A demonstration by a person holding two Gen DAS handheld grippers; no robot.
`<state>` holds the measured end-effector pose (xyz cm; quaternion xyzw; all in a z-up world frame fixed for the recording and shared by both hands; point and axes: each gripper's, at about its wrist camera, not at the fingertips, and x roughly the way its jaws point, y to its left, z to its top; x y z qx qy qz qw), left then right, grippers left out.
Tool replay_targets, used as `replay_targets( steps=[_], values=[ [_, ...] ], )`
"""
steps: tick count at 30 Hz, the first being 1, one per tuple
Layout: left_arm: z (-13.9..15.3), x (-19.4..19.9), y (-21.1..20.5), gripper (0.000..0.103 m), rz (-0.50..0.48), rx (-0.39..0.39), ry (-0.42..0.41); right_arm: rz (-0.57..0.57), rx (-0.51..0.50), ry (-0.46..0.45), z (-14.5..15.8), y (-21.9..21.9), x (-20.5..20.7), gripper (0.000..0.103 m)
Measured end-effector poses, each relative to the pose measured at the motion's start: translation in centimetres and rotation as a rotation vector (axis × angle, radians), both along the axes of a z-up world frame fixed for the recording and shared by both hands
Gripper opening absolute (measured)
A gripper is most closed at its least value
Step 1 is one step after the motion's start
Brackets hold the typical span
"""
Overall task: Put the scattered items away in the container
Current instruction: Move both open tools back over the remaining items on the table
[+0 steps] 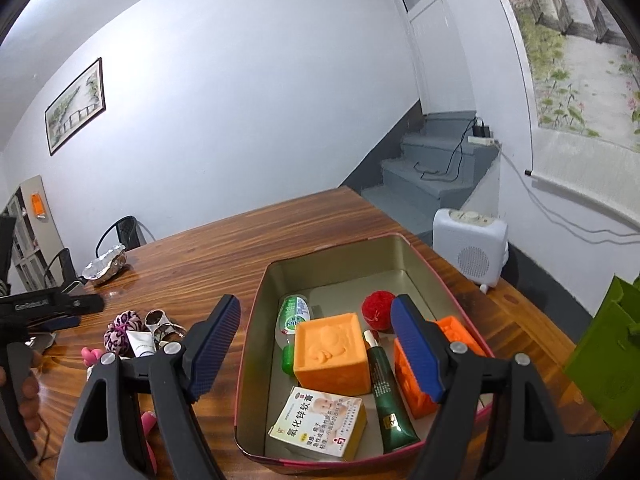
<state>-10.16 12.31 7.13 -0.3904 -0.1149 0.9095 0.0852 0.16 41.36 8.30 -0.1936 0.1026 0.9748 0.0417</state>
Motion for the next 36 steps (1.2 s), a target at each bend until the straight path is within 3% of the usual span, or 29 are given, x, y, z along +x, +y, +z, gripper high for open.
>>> replay_targets(
  steps=[5, 7, 9, 16, 25, 36],
  values=[
    [-1.1, -0.3, -5.3, 0.091, 0.142, 0.034, -0.028, -0.006, 0.015, 0.002, -0.1, -1.2, 0.0, 0.084],
    [-1.6, -0.4, -6.5, 0.102, 0.170, 0.049, -0.038, 0.005, 0.021, -0.009, -0.4, -1.9, -0.2, 0.084],
    [-2.1, -0.4, -7.4, 0.102, 0.190, 0.053, -0.035, 0.021, 0.032, -0.019, -0.6, -2.9, -0.3, 0.084],
    [-3.3, -0.6, -7.2, 0.102, 0.153, -0.015, -0.056, 0.083, 0.073, -0.038, -1.1, -6.3, -0.4, 0.084],
    [-4.0, -0.2, -8.2, 0.102, 0.148, 0.005, -0.073, 0.220, 0.124, -0.063, -2.0, -10.8, -0.3, 0.085],
    [-4.4, -0.1, -9.3, 0.102, 0.164, 0.025, -0.089, 0.488, 0.062, -0.234, -4.7, -15.4, -1.4, 0.085]
  ],
)
